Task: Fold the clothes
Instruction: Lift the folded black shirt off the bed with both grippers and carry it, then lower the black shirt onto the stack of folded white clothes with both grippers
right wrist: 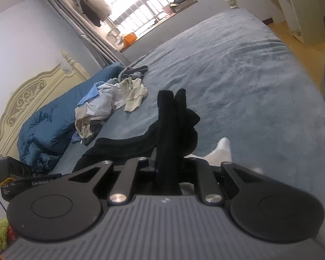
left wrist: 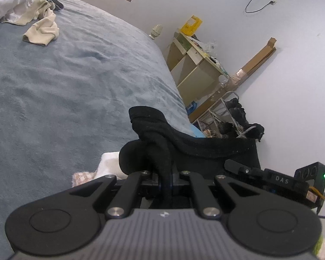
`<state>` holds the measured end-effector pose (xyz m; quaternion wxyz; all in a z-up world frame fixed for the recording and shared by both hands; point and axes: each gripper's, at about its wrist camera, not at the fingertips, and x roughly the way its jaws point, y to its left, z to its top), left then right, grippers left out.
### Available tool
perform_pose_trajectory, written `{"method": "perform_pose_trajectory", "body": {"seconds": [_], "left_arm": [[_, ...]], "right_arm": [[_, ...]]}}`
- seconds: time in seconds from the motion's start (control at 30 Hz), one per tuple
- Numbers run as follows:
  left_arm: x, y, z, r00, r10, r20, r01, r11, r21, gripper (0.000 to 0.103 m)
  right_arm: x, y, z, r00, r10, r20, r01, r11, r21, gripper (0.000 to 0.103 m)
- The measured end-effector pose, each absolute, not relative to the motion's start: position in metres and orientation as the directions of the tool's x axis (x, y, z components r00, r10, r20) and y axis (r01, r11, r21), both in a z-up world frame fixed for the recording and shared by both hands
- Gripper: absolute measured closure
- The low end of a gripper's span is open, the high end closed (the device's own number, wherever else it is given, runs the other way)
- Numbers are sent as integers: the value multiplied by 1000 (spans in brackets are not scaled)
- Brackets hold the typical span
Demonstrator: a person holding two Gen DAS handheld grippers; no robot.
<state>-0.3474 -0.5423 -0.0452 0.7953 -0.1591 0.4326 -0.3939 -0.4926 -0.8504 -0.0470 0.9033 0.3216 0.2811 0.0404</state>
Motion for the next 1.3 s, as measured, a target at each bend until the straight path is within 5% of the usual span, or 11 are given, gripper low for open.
{"method": "perform_pose_trajectory", "body": {"seconds": [0.13, 0.2, 0.3, 0.37, 0.43, 0.57, 0.8, 1.0, 1.1, 1.3], "left_arm": [[-345, -545, -60, 305, -744, -595, 470, 661, -585, 96], [-341, -546, -67, 295, -735, -611, 458, 670, -585, 85], [-330, -541, -71, 289, -723, -627, 416, 685, -598, 56], [-322, -535, -71, 307, -711, -633, 386, 701, -600, 54], [-314, -528, -68, 338, -689, -641, 357, 724, -590, 54], [-316, -512, -37, 381, -663, -645, 362, 748, -556, 55], [-411, -526, 28, 155, -725, -671, 722, 546, -424, 59], [-494, -544, -8, 84, -613, -786, 889, 402, -219, 61], [-495, -540, -26, 66, -600, -797, 883, 408, -233, 61], [-487, -538, -17, 47, -568, -821, 888, 401, -227, 59]], "right_arm": [[-483, -855, -58, 821, 267, -504, 120, 783, 610, 92], [-481, -859, -67, 808, 273, -521, 145, 766, 627, 90], [-485, -873, -75, 814, 258, -520, 203, 712, 672, 71], [-497, -887, -76, 841, 219, -494, 246, 659, 711, 52], [-514, -903, -74, 865, 156, -477, 296, 609, 735, 48], [-561, -915, -45, 879, 55, -474, 348, 607, 715, 50], [-628, -814, 55, 792, 105, -601, 131, 933, 336, 59], [-618, -748, 16, 632, 180, -753, -17, 975, 220, 76], [-636, -744, -21, 521, 126, -844, 26, 986, 163, 81], [-659, -753, 12, 547, 99, -831, 121, 973, 195, 83]]}}
